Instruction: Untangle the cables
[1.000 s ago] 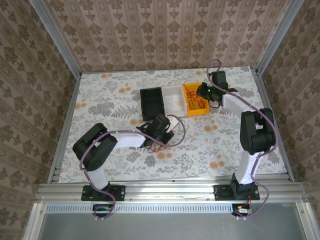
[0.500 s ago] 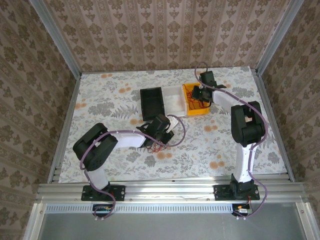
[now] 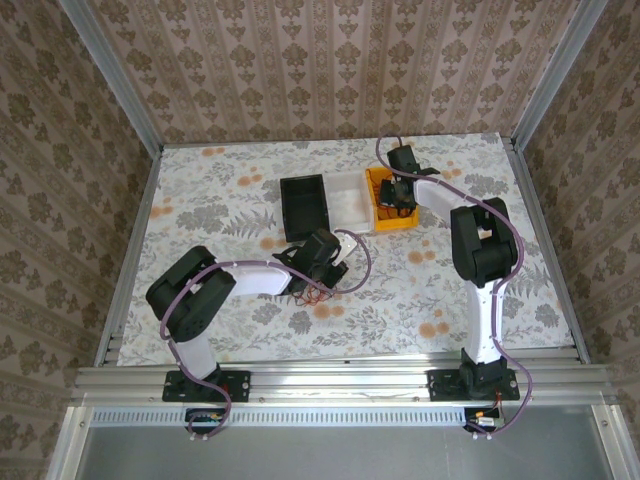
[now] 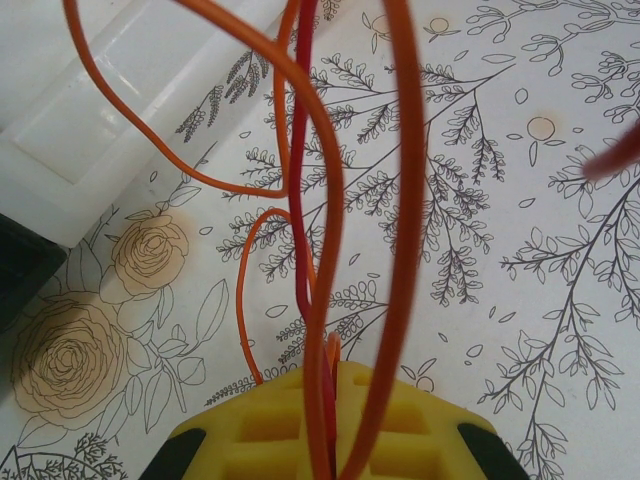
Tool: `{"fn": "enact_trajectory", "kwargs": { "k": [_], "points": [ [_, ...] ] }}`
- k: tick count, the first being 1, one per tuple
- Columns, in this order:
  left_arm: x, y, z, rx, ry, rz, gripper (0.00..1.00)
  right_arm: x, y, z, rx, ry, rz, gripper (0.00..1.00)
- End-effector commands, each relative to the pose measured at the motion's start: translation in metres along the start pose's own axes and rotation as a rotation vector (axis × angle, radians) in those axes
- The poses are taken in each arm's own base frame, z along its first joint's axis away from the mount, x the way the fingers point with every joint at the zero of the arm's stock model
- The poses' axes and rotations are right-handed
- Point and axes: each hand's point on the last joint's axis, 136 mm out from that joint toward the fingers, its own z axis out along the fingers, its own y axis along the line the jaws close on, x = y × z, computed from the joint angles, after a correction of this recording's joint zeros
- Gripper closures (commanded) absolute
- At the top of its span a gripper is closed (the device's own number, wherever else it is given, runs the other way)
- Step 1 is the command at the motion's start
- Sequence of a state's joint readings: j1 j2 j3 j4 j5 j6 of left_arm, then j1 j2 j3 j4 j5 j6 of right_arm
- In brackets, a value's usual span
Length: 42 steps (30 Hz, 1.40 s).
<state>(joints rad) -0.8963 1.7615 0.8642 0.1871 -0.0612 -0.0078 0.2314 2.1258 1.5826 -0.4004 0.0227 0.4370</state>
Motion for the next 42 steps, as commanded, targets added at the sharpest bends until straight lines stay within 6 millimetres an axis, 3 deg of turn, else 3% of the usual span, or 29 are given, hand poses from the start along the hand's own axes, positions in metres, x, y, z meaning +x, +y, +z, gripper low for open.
{"fn": "enact_trajectory", "kwargs": {
  "k": [1,6,10,16,21,28,32,34,36,38,39,42],
  "points": [
    [-0.004,0.001,0.003,-0.005,0.002,-0.025,1.0,0.01,-0.009,0.005,0.02,0.042,0.007,0.87],
    [-0.005,-0.001,0.004,0.001,0.001,-0.02,1.0,-0.011,0.007,-0.017,-0.053,-0.035,0.018,0.81],
    [-0.006,-0.003,0.003,0.01,0.001,-0.012,1.0,-0.023,0.01,-0.034,-0.058,-0.076,0.022,0.78],
    [-0.009,-0.004,0.0,0.018,-0.008,-0.005,1.0,-0.034,0.005,-0.059,-0.036,-0.124,0.032,0.64],
    [-0.013,-0.005,-0.002,0.031,-0.019,0.001,1.0,-0.035,-0.003,-0.071,-0.025,-0.145,0.049,0.53],
    [-0.02,-0.017,-0.006,0.104,-0.02,0.032,1.0,-0.032,-0.009,-0.106,-0.048,-0.244,0.055,0.51],
    [-0.037,-0.029,-0.012,0.171,-0.043,0.052,1.0,-0.018,-0.015,-0.126,-0.068,-0.287,0.069,0.52],
    [-0.045,-0.034,-0.015,0.204,-0.043,0.06,0.84,-0.007,-0.014,-0.131,-0.094,-0.286,0.07,0.52],
    [-0.052,-0.034,-0.019,0.212,-0.046,0.064,0.52,0.008,-0.008,-0.135,-0.125,-0.278,0.054,0.52],
    [-0.06,-0.03,-0.025,0.205,-0.07,0.051,0.31,0.024,0.001,-0.136,-0.16,-0.267,0.026,0.52],
    [-0.065,-0.024,-0.03,0.185,-0.093,0.03,0.23,0.033,0.006,-0.136,-0.181,-0.258,0.009,0.52],
    [-0.076,0.009,-0.046,0.08,-0.173,-0.076,0.14,0.06,0.024,-0.136,-0.24,-0.232,-0.078,0.52]
  ]
}}
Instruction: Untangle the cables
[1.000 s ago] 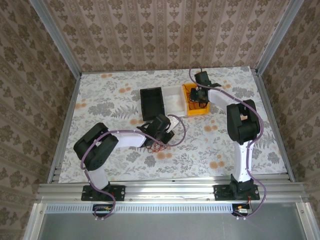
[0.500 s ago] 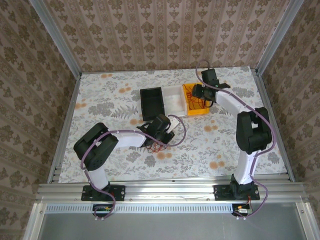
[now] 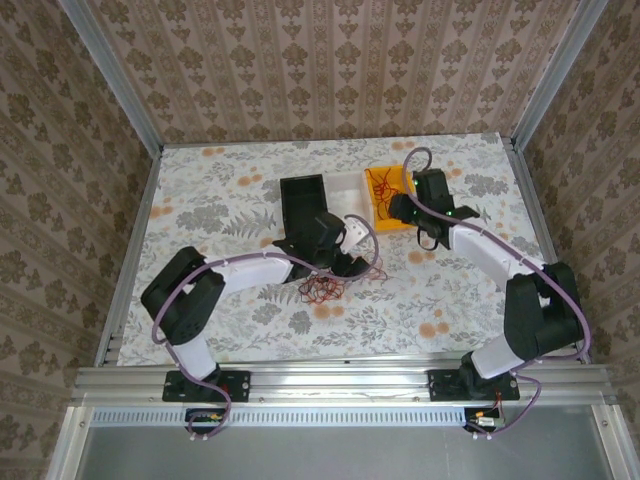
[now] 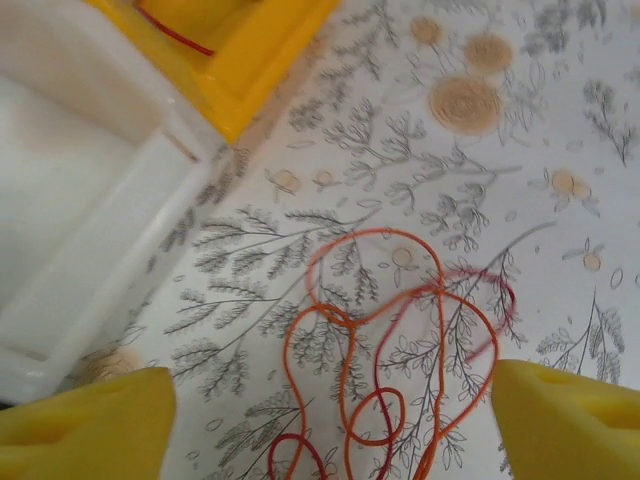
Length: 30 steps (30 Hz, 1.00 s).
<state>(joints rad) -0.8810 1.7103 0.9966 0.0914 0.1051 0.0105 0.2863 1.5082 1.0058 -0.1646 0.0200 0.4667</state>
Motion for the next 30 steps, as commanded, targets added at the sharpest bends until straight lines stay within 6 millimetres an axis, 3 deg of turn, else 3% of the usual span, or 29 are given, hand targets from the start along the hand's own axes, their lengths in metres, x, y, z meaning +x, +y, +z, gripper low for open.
{"fn": "enact_trajectory", "kwargs": {
  "k": [1,3,6,10,15,20,25,28,30],
  "points": [
    [-0.017,0.033,-0.03,-0.098,-0.095,-0.121,0.13,0.022,0.027,-0.006,-0.107,0.022,-0.083,0.52],
    [-0.009,0.047,-0.038,-0.079,-0.095,-0.216,0.13,0.042,0.037,-0.007,-0.151,0.074,-0.126,0.52],
    [0.015,0.049,-0.041,-0.058,-0.01,-0.233,0.13,0.072,0.046,-0.005,-0.173,0.16,-0.177,0.52],
    [0.053,0.035,-0.042,-0.013,0.153,-0.174,0.14,0.105,0.043,0.002,-0.141,0.267,-0.239,0.5],
    [0.087,0.02,-0.044,0.036,0.278,-0.145,0.17,0.125,0.029,0.018,-0.065,0.352,-0.236,0.5],
    [0.095,0.019,-0.037,0.036,0.312,-0.151,0.24,0.134,0.027,0.025,-0.042,0.403,-0.269,0.51],
    [0.097,0.02,-0.029,0.039,0.329,-0.166,0.32,0.144,0.044,0.018,-0.122,0.417,-0.349,0.52],
    [0.099,0.021,-0.024,0.049,0.341,-0.185,0.4,0.154,0.057,0.015,-0.177,0.453,-0.388,0.52],
    [0.102,0.023,-0.02,0.056,0.353,-0.205,0.51,0.16,0.064,0.015,-0.198,0.475,-0.426,0.52]
  ]
}}
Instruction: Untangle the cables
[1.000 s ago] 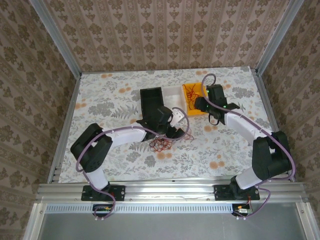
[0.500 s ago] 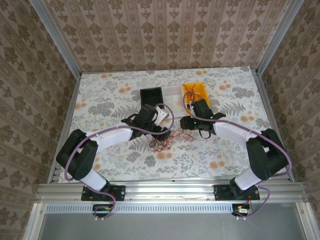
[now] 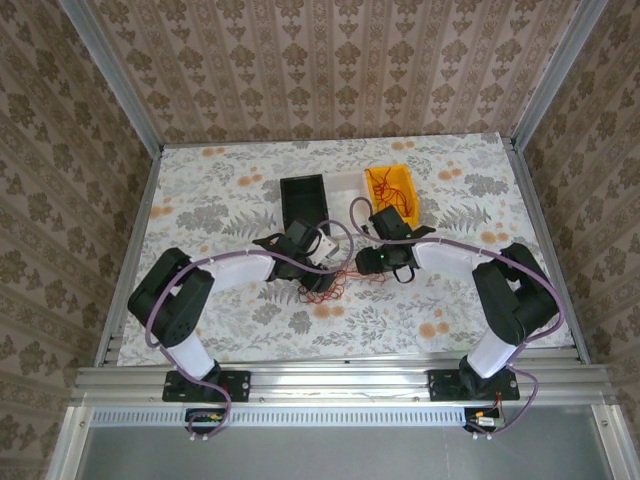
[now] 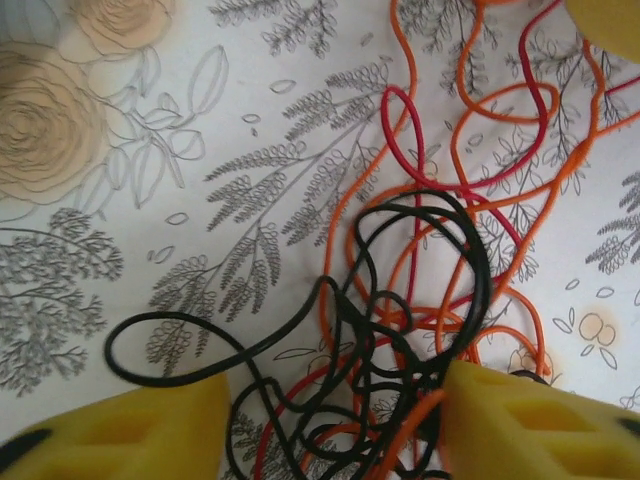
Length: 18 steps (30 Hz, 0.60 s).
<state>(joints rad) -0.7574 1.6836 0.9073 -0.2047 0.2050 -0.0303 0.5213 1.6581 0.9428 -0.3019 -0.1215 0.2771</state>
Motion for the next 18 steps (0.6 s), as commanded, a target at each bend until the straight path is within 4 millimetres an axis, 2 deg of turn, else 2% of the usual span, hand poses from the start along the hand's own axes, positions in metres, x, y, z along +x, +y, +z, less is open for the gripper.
{"fn": "enact_trajectory", "kwargs": {
  "k": [1,6,13,18],
  "points": [
    [-0.003,0.0,0.003,0.027,0.02,-0.015,0.56,0.001,0.021,-0.001,-0.056,0.038,-0.096,0.52],
    [0.0,0.001,0.011,0.034,0.043,-0.024,0.82,-0.002,0.03,0.006,-0.038,0.036,-0.147,0.54],
    [-0.002,0.001,0.009,0.033,0.034,-0.011,0.99,-0.019,0.031,0.013,-0.03,-0.013,-0.157,0.58],
    [-0.002,0.001,0.009,0.033,0.036,-0.001,1.0,-0.033,0.043,0.012,-0.074,-0.04,-0.169,0.58]
  ]
}}
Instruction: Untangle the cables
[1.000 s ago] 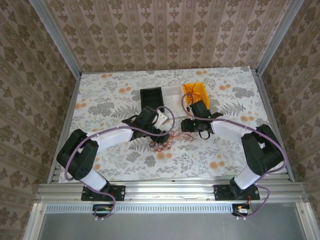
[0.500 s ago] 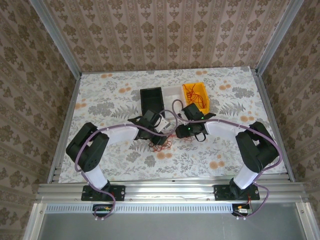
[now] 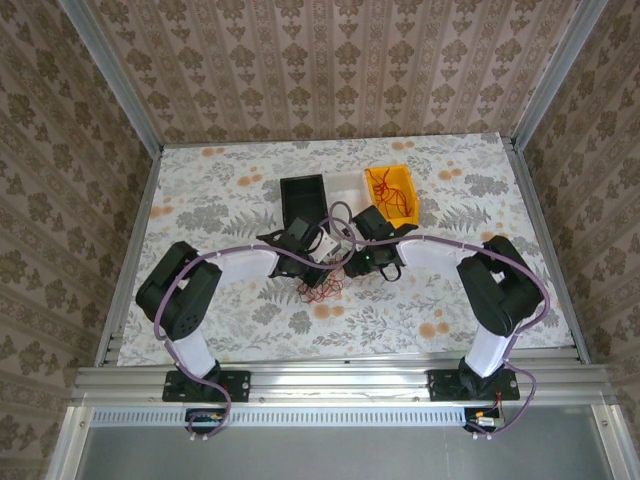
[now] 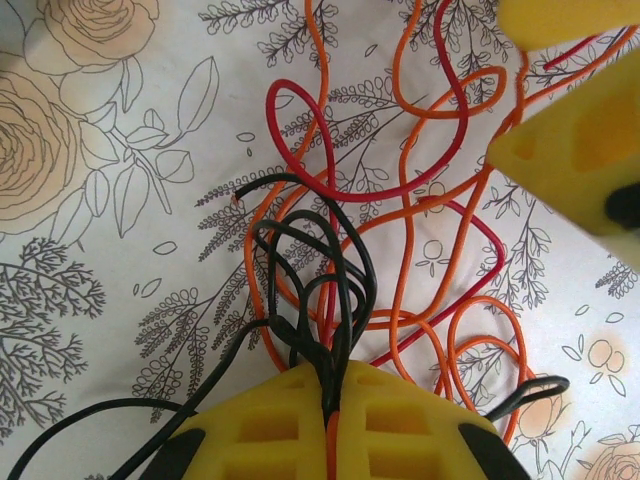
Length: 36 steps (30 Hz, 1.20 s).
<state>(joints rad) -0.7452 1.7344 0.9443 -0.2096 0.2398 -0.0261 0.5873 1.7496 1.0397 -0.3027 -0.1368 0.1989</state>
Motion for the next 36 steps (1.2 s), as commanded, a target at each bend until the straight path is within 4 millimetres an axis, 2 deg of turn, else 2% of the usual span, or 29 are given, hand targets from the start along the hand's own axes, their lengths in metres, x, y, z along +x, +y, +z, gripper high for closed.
{"fn": "enact_trajectory", "kwargs": {
  "k": [1,6,12,21,31,33,36],
  "points": [
    [0.001,0.0,-0.001,0.005,0.021,0.011,1.0,-0.025,0.01,-0.004,-0.035,-0.063,-0.037,0.58],
    [0.001,0.0,-0.002,0.002,0.021,0.017,1.0,-0.033,0.017,-0.005,-0.065,-0.068,-0.052,0.6],
    [0.002,0.001,-0.003,-0.001,0.019,0.019,1.0,-0.03,0.02,0.01,-0.097,-0.04,-0.049,0.61],
    [0.002,0.001,-0.003,0.0,0.019,0.022,1.0,-0.037,0.023,0.023,-0.119,-0.045,-0.045,0.61],
    [0.002,0.001,-0.002,-0.003,0.017,0.013,1.0,-0.031,0.022,0.036,-0.122,-0.017,-0.036,0.61],
    [0.002,0.001,-0.002,-0.004,0.016,0.012,1.0,-0.03,0.021,0.036,-0.116,-0.013,-0.036,0.68],
    [0.002,0.002,-0.002,-0.009,0.015,0.013,1.0,-0.027,0.013,0.034,-0.079,-0.018,-0.028,0.88]
  ]
}}
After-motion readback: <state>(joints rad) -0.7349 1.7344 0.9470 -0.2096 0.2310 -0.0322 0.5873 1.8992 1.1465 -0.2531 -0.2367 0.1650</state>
